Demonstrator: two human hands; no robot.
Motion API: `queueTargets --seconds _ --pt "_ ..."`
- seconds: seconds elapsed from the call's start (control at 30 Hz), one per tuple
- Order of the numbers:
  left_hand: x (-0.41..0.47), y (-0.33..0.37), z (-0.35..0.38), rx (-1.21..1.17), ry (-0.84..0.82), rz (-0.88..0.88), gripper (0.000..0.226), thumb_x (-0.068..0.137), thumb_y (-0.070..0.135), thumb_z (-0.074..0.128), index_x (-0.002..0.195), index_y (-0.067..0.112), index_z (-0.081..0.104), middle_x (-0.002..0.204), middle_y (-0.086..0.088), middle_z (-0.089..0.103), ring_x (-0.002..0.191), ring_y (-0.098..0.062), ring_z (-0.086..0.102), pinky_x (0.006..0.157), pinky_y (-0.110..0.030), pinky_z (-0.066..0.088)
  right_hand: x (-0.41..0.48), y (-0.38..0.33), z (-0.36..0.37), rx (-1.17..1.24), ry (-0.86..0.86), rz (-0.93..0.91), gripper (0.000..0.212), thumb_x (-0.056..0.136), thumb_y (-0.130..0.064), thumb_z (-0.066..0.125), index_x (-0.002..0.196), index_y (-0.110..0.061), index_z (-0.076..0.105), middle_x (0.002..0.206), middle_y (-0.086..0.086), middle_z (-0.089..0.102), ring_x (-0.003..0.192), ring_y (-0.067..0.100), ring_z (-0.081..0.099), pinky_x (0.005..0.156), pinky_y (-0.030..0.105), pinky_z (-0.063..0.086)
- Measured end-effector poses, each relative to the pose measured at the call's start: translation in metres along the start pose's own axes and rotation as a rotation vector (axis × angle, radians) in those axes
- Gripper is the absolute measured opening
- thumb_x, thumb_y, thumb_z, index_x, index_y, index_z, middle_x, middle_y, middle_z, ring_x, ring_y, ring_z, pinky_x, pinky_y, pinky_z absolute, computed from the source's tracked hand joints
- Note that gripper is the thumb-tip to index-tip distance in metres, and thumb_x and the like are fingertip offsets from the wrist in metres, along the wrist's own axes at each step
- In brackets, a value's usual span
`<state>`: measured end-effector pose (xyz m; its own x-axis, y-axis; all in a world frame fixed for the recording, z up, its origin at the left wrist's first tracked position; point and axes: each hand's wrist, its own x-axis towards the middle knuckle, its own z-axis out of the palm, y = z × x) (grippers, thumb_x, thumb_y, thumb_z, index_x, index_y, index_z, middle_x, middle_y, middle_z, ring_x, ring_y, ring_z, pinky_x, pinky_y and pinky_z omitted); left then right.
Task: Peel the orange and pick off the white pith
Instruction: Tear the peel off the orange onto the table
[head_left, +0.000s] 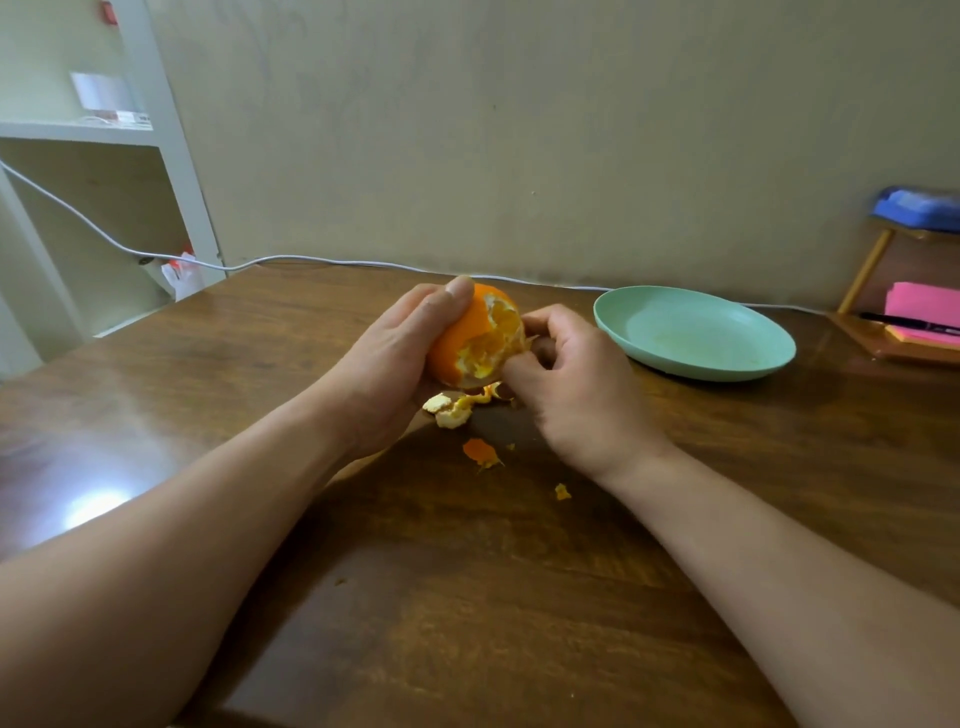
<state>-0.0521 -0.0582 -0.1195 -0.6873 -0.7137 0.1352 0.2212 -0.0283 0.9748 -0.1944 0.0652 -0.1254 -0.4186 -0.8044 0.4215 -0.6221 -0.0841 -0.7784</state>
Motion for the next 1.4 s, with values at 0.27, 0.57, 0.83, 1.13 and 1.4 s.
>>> queueTargets --seconds 0.27,0.57,0.83,1.13,1.4 --pt "-0.003 -0.002 0.001 0.086 0.046 0.11 0.05 0.091 0.057 0.071 0.123 0.02 0.066 0.109 -0.004 0.074 0.099 -0.019 0.074 0.082 -0.036 0.06 0.007 0.006 0.004 0.254 -0.109 0.174 0.027 0.099 -0.03 0.069 0.125 -0.025 0.066 0.102 0.003 0.078 0.088 0.02 0.079 0.078 0.053 0.067" --pt "-0.007 -0.002 0.003 0.098 0.073 0.12 0.051 0.095 0.055 0.07 0.127 0.016 0.065 0.115 -0.009 0.072 0.1 -0.02 0.074 0.083 -0.036 0.06 0.008 0.011 0.003 0.326 -0.139 0.08 0.01 0.105 -0.009 0.06 0.113 -0.015 0.062 0.091 0.016 0.076 0.08 0.029 0.076 0.07 0.039 0.063" --pt "-0.008 0.008 0.005 -0.079 0.047 -0.018 0.063 0.106 0.054 0.05 0.123 -0.004 0.068 0.105 -0.02 0.076 0.09 -0.028 0.075 0.074 -0.036 0.062 0.012 0.012 0.001 0.446 -0.17 0.099 0.011 0.108 -0.012 0.06 0.118 -0.011 0.065 0.091 0.012 0.079 0.079 0.024 0.074 0.068 0.032 0.061" --pt "-0.005 0.01 0.002 -0.198 0.041 -0.101 0.056 0.106 0.057 0.05 0.12 0.006 0.071 0.111 -0.017 0.078 0.096 -0.029 0.078 0.089 -0.043 0.062 0.009 0.007 -0.002 0.567 -0.193 0.262 0.023 0.112 -0.026 0.053 0.12 -0.007 0.064 0.097 0.016 0.079 0.087 0.028 0.076 0.069 0.035 0.06" --pt "-0.006 0.011 0.006 -0.14 0.04 -0.109 0.052 0.106 0.055 0.051 0.113 0.008 0.072 0.104 -0.016 0.078 0.09 -0.028 0.077 0.09 -0.042 0.062 0.006 0.007 -0.005 0.402 -0.223 0.246 0.021 0.11 -0.031 0.056 0.103 -0.014 0.067 0.1 0.01 0.079 0.099 0.026 0.076 0.079 0.042 0.065"
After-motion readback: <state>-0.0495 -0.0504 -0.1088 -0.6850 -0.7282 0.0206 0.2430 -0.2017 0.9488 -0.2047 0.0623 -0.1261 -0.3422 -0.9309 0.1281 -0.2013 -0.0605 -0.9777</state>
